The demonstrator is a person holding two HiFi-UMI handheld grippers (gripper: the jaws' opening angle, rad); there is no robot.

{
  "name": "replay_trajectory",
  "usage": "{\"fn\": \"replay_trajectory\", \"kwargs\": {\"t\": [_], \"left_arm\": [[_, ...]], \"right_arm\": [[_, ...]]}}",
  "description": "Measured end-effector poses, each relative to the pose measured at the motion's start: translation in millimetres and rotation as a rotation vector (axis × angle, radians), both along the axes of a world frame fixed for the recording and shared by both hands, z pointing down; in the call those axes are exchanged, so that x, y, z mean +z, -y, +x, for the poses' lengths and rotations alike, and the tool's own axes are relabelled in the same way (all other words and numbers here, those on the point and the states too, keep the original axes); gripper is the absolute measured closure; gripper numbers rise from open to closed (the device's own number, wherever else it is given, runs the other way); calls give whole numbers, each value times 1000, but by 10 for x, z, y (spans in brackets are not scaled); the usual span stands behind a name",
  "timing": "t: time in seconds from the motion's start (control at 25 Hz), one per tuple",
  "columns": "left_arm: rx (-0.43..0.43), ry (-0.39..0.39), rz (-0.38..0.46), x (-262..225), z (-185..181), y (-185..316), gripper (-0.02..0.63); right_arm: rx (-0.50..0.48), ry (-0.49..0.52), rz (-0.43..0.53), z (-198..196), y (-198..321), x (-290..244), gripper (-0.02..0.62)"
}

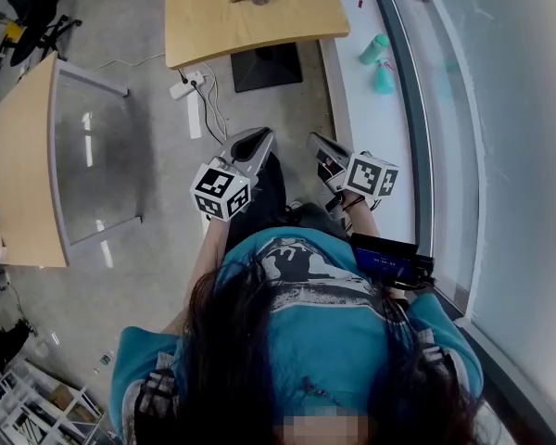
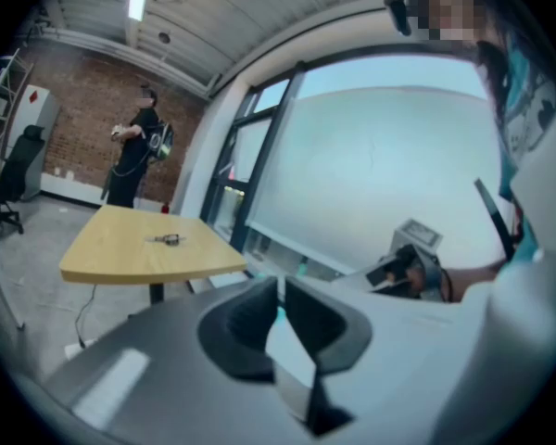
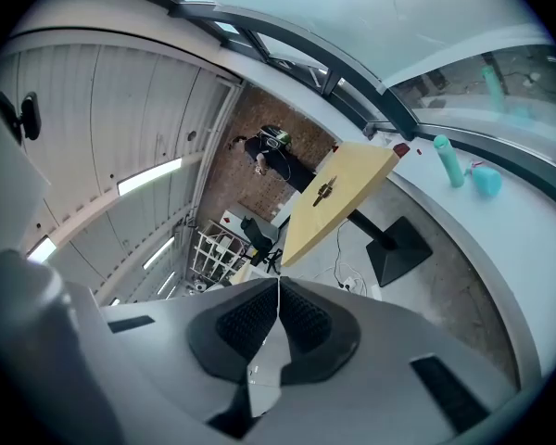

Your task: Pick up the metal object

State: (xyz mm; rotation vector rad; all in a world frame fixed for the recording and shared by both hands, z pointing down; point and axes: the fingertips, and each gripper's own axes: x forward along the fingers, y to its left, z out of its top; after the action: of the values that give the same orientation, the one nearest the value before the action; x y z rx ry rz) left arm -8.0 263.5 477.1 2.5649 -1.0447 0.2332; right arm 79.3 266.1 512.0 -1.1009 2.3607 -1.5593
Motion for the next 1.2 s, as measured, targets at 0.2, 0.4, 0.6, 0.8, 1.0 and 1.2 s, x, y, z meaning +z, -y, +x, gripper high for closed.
{"fn": "replay_trajectory", "kwargs": {"t": [0.2, 0.4, 0.6, 0.8, 1.0, 1.2], "left_arm": [[37, -7, 8, -37, -195, 706, 583], [51, -28, 26, -161, -534, 1480, 583], [55, -49, 30, -176, -791, 2037, 581], [9, -84, -12, -82, -1101, 2410, 581], [-16, -127, -63, 72, -1187, 2667, 567], [-14, -132, -118, 165, -1267, 2807, 543]], "right_arm": [[10, -16, 3, -224, 616, -69, 581], [0, -37, -1, -633, 1237, -145, 581], [-2, -52, -9, -906, 1795, -153, 581], [-14, -71, -33, -1103, 2144, -121, 581], [-28, -87, -58, -1128, 2451, -20, 581], [-39, -90, -60, -1218, 2664, -36, 581]]}}
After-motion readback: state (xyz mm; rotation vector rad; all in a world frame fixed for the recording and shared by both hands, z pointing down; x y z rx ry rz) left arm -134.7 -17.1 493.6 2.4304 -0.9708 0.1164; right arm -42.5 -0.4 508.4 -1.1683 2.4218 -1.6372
